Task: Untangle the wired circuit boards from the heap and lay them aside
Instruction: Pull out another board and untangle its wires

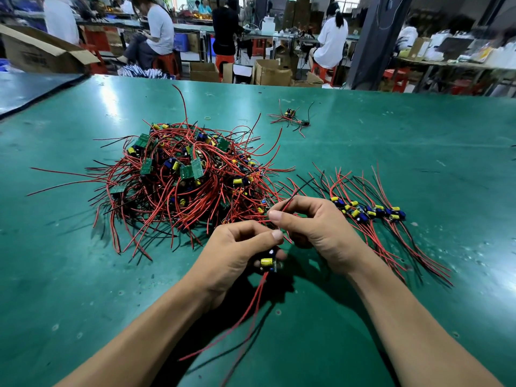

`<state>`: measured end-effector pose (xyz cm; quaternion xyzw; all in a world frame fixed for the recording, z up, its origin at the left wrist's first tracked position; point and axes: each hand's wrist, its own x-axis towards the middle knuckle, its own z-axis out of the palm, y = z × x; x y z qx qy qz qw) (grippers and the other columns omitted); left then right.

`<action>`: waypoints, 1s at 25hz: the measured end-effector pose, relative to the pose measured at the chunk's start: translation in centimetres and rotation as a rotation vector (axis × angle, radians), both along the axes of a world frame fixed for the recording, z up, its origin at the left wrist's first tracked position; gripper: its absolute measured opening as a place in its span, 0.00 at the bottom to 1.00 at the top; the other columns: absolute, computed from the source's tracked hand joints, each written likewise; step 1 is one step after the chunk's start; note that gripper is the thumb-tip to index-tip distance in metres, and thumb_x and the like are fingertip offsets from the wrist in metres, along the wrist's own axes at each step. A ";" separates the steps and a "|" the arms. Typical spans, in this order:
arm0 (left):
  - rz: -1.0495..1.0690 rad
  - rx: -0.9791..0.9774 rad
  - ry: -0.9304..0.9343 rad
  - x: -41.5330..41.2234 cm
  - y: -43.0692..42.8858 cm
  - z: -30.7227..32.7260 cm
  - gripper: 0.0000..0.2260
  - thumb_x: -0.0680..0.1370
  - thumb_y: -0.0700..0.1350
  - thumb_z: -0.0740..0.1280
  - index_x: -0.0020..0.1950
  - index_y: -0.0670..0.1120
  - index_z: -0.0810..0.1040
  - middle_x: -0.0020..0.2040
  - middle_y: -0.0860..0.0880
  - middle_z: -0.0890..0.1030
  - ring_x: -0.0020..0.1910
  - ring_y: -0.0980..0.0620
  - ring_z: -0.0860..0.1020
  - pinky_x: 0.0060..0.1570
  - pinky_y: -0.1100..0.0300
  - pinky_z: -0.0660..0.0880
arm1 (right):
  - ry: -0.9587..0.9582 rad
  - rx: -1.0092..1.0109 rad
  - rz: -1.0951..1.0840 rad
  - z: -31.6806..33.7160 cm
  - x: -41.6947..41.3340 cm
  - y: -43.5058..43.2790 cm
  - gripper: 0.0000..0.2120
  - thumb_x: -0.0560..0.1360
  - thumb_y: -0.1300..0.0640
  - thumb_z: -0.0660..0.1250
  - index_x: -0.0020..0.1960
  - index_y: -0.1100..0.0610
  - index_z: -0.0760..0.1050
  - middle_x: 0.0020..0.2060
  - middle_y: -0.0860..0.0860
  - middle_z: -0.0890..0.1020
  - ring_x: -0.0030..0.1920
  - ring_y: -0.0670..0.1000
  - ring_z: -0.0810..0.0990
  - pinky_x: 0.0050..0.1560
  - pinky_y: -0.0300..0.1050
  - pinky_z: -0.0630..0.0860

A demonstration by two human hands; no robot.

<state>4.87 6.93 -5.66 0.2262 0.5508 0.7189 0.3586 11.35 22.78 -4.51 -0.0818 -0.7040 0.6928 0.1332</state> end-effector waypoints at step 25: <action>0.042 -0.061 0.018 -0.5 0.4 -0.3 0.07 0.78 0.40 0.68 0.41 0.43 0.83 0.31 0.44 0.80 0.27 0.51 0.78 0.29 0.61 0.77 | -0.117 -0.245 -0.006 -1.3 -1.1 -1.2 0.12 0.74 0.47 0.73 0.44 0.56 0.83 0.29 0.51 0.77 0.21 0.47 0.72 0.27 0.39 0.70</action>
